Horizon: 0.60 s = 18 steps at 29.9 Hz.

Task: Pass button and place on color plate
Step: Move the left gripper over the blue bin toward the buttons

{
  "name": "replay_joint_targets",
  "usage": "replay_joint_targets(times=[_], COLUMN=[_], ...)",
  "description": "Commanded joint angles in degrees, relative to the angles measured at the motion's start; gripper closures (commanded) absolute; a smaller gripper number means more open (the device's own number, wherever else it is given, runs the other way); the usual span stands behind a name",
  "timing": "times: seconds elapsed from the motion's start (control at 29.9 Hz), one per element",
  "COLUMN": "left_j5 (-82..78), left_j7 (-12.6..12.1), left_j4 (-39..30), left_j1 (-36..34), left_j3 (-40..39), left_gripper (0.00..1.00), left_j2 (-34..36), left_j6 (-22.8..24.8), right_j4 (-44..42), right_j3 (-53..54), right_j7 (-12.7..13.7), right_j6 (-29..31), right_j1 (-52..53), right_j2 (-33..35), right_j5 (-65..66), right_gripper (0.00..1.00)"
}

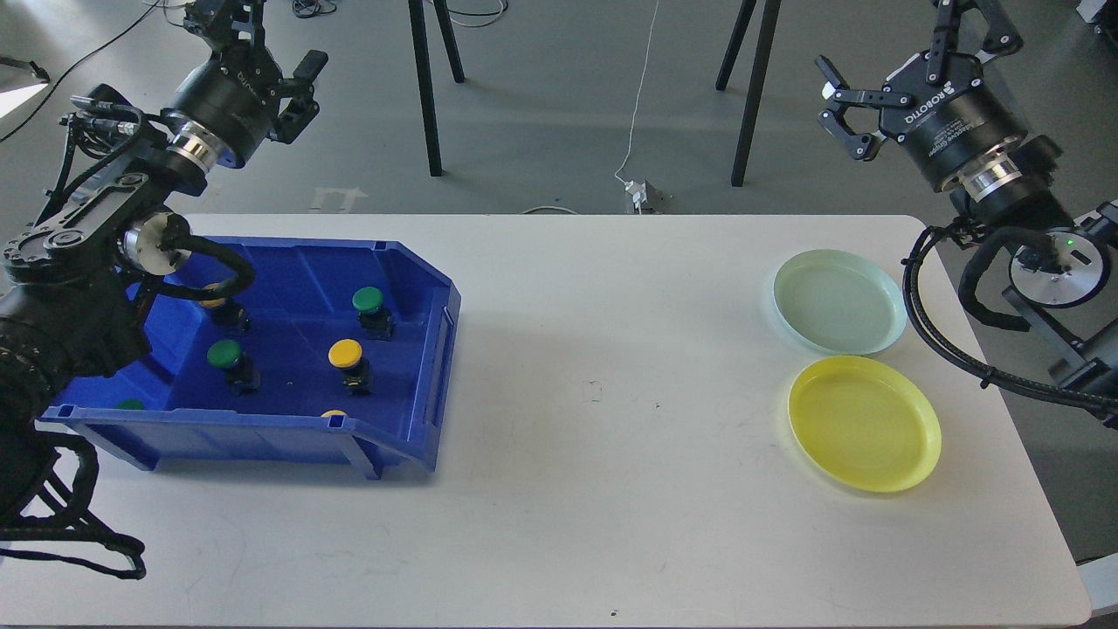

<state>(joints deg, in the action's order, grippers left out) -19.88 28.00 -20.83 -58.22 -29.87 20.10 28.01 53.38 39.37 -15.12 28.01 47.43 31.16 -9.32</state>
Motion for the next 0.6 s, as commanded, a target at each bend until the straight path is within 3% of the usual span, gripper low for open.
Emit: replay_joint_targets(times=[0.0, 0.33, 0.57], left_j5=[1.94, 4.4, 10.47], left_j7=[0.0, 0.0, 0.0], left_j4=[0.0, -1.4, -15.09], left_j1=[0.12, -0.67, 0.65], left_j3=[0.16, -1.06, -3.18], left_gripper=[0.0, 0.0, 0.0], left_j2=[-0.15, -0.68, -2.0], left_j6=[-0.01, -0.01, -0.01], right_j4=[-0.03, -0.11, 0.06], right_j3=[0.09, 0.09, 0.36], right_j7=[-0.08, -0.17, -0.17], right_j6=[-0.01, -0.01, -0.01], right_j1=[-0.68, -0.85, -1.91], right_j2=[0.05, 0.05, 0.05], right_j5=[0.0, 0.0, 0.0], right_gripper=[0.01, 0.01, 0.01])
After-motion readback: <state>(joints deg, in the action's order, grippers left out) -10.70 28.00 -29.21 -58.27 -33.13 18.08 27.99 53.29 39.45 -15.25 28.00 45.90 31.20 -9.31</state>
